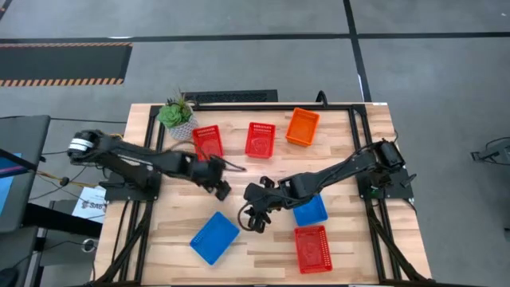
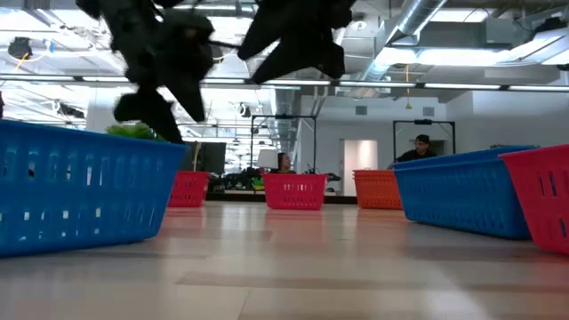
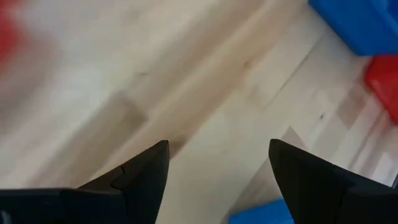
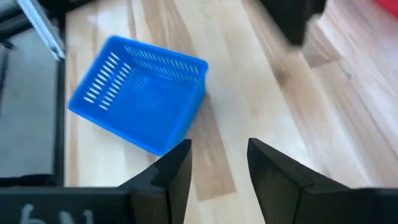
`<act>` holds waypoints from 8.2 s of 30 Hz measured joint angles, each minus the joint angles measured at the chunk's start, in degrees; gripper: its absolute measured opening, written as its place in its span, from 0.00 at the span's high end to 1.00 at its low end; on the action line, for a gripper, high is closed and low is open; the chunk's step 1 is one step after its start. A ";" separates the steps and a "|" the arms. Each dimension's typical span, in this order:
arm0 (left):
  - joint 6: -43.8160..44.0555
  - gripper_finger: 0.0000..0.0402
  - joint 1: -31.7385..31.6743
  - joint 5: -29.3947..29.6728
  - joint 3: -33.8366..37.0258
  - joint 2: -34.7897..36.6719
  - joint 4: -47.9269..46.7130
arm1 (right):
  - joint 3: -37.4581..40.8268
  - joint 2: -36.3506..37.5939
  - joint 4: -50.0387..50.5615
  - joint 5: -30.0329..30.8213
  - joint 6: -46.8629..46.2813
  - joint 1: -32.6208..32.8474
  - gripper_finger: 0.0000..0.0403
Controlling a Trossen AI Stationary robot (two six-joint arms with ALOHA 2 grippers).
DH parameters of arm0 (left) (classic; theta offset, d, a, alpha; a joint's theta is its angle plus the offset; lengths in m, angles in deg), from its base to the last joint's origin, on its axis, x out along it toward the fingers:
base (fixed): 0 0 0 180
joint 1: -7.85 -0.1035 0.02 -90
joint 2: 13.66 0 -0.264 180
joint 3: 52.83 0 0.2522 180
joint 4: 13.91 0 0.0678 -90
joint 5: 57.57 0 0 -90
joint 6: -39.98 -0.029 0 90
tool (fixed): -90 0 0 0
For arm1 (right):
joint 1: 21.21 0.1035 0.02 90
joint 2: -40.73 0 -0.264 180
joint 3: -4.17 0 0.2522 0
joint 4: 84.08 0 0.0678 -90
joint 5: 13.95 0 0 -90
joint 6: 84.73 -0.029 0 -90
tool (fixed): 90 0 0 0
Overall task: Stack baskets by color
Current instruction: Stack the bottom blue bin on top of the top blue bin, then stack the bottom red bin on top of the top right red bin
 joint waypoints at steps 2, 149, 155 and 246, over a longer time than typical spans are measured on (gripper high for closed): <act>0.18 0.35 -1.30 1.94 0.00 6.16 -5.49 | -0.14 -1.52 -4.32 0.04 0.02 0.33 0.57; 9.19 0.35 -2.03 17.34 0.00 38.64 -18.69 | 24.52 28.55 26.57 -12.07 39.51 -9.25 0.59; 9.01 0.35 -2.03 17.14 0.00 38.66 -18.74 | 18.98 34.96 32.59 -11.75 20.23 -8.12 0.51; 4.47 0.35 -2.03 13.22 0.00 38.99 -18.81 | 3.10 3.60 17.42 -1.69 -32.85 -36.59 0.95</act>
